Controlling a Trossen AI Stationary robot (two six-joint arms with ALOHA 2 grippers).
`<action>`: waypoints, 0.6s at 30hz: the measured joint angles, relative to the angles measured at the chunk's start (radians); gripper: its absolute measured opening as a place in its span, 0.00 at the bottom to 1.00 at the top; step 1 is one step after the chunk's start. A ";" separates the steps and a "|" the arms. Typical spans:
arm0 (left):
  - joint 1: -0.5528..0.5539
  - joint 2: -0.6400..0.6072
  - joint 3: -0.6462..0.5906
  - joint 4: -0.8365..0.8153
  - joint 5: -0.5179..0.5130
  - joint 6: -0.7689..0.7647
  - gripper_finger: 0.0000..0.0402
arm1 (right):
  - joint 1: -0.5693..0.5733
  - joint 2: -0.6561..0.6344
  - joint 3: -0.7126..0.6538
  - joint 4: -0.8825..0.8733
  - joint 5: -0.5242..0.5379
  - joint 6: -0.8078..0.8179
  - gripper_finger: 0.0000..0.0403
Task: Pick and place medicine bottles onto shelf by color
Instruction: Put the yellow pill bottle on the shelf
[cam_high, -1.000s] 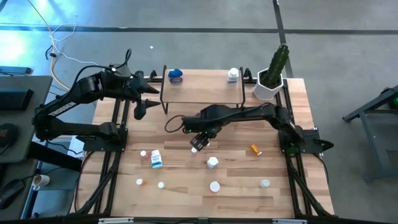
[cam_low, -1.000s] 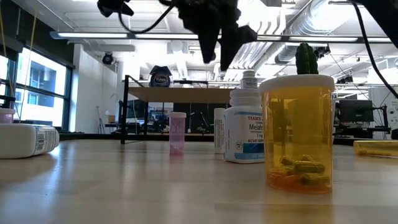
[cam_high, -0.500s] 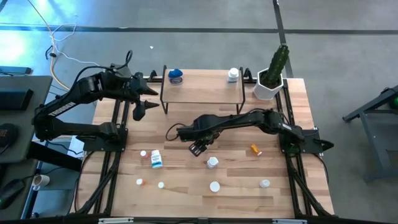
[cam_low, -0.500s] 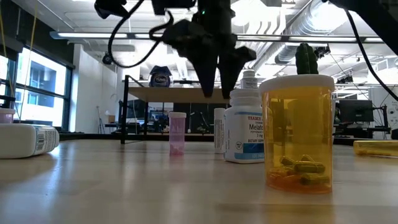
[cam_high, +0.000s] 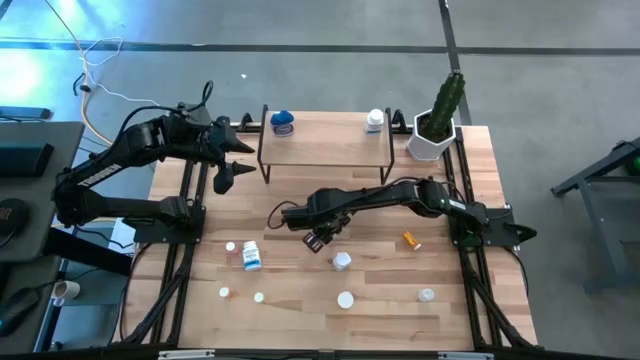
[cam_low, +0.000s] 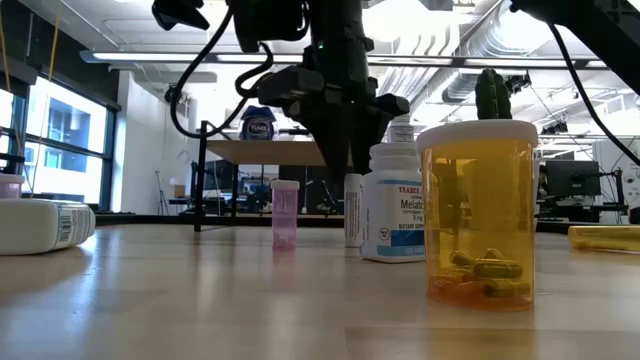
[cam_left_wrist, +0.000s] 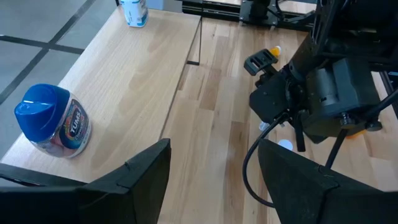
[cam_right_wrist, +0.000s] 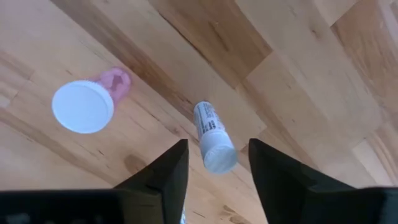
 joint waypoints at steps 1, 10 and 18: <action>0.000 0.000 0.000 0.000 0.000 0.000 0.57 | -0.001 0.000 0.000 0.000 0.000 0.000 0.36; 0.000 0.000 0.000 0.000 -0.003 0.000 0.57 | -0.003 0.000 0.000 -0.001 -0.012 0.000 0.30; 0.000 0.000 0.000 -0.001 -0.002 0.000 0.57 | -0.003 0.005 0.000 -0.004 -0.012 -0.006 0.30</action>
